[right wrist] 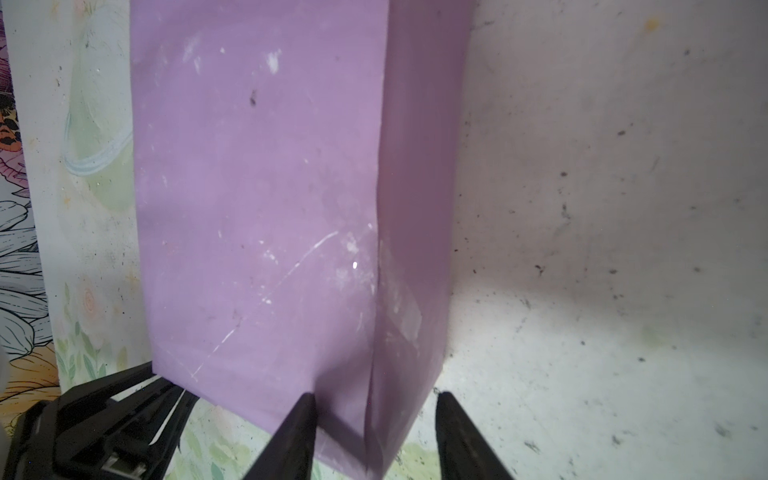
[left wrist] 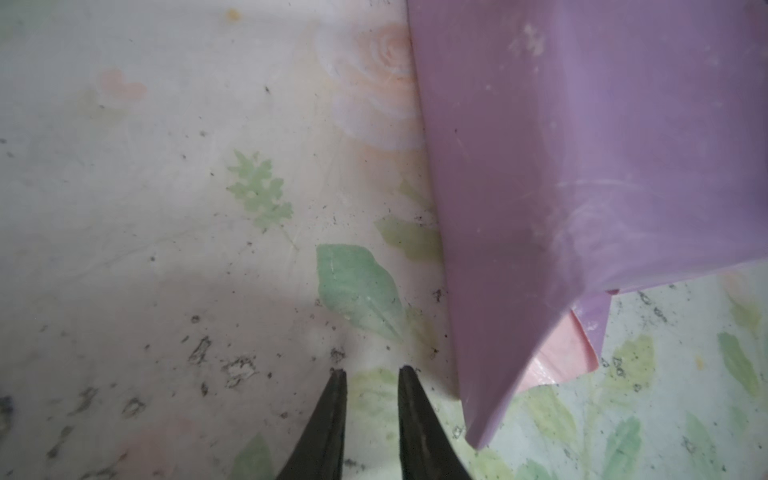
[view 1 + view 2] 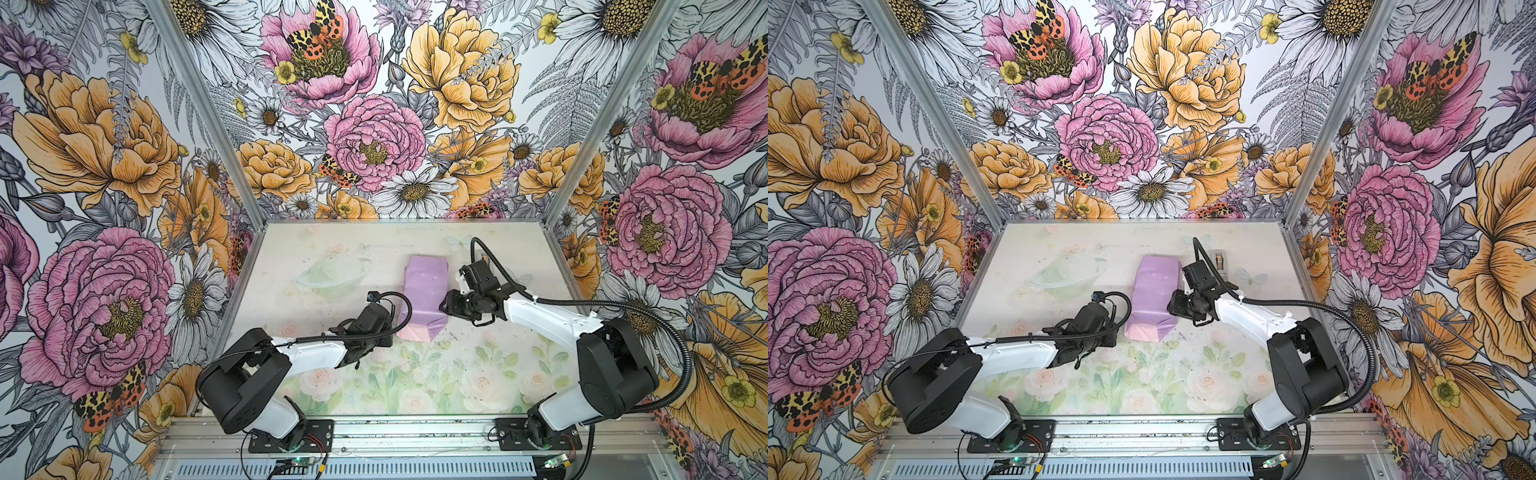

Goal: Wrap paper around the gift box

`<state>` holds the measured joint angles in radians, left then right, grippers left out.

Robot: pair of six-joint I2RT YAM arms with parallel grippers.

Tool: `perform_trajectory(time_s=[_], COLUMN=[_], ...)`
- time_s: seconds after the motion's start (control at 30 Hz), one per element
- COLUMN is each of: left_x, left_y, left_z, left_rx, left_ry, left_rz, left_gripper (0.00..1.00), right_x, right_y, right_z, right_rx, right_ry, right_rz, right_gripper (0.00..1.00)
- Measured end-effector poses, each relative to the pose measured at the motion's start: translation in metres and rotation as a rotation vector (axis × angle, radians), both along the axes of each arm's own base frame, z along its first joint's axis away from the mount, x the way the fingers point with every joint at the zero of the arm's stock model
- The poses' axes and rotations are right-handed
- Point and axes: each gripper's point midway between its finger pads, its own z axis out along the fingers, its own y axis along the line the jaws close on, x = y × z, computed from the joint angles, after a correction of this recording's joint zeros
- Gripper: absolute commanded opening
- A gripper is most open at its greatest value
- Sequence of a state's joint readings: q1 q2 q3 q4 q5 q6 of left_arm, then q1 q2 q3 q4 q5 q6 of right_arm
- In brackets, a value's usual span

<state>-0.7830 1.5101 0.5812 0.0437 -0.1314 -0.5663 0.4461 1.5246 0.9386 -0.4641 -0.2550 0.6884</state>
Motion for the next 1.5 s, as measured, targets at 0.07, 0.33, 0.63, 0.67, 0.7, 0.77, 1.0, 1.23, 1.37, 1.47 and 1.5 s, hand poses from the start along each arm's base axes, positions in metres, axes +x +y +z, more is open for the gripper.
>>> perform_trajectory(time_s=[0.07,0.33,0.63,0.67,0.7,0.77,1.0,1.23,1.37,1.47,1.5], left_x=[-0.002,0.002,0.012,0.012,0.012,0.014,0.021,0.026,0.027,0.029,0.029], left_y=[-0.007,-0.033,-0.052,-0.053,-0.055,-0.058,-0.071,-0.078,-0.085,-0.09,-0.091], left_z=[-0.003,0.005,0.005,0.004,0.004,0.004,0.005,-0.001,0.0,0.005,0.007], left_rx=[-0.007,-0.059,-0.097,-0.099,-0.102,-0.113,-0.14,-0.154,-0.167,-0.186,-0.193], left_ry=[0.009,-0.016,-0.034,-0.035,-0.036,-0.039,-0.064,-0.075,-0.089,-0.107,-0.114], left_rz=[-0.024,-0.1,-0.134,-0.139,-0.142,-0.148,-0.162,-0.166,-0.175,-0.178,-0.18], left_gripper=[0.22,0.21,0.21,0.21,0.21,0.21,0.21,0.22,0.23,0.23,0.23], right_x=[0.0,0.0,0.0,0.0,0.0,0.0,0.0,0.001,0.001,0.001,0.001], right_y=[0.0,0.0,0.0,0.0,0.0,0.0,0.0,0.001,0.001,0.001,0.001], right_z=[0.0,0.0,0.0,0.0,0.0,0.0,-0.001,-0.001,-0.001,-0.001,-0.001], right_rx=[0.0,0.0,0.001,0.001,0.001,0.001,0.001,0.004,0.005,0.007,0.008], right_ry=[-0.001,-0.001,-0.001,-0.002,-0.002,-0.002,-0.002,-0.005,-0.004,-0.002,-0.003], right_rz=[0.001,0.001,0.001,0.001,0.001,0.0,0.0,-0.002,-0.003,-0.008,-0.009], right_gripper=[0.48,0.48,0.48,0.48,0.48,0.48,0.48,0.48,0.49,0.49,0.49])
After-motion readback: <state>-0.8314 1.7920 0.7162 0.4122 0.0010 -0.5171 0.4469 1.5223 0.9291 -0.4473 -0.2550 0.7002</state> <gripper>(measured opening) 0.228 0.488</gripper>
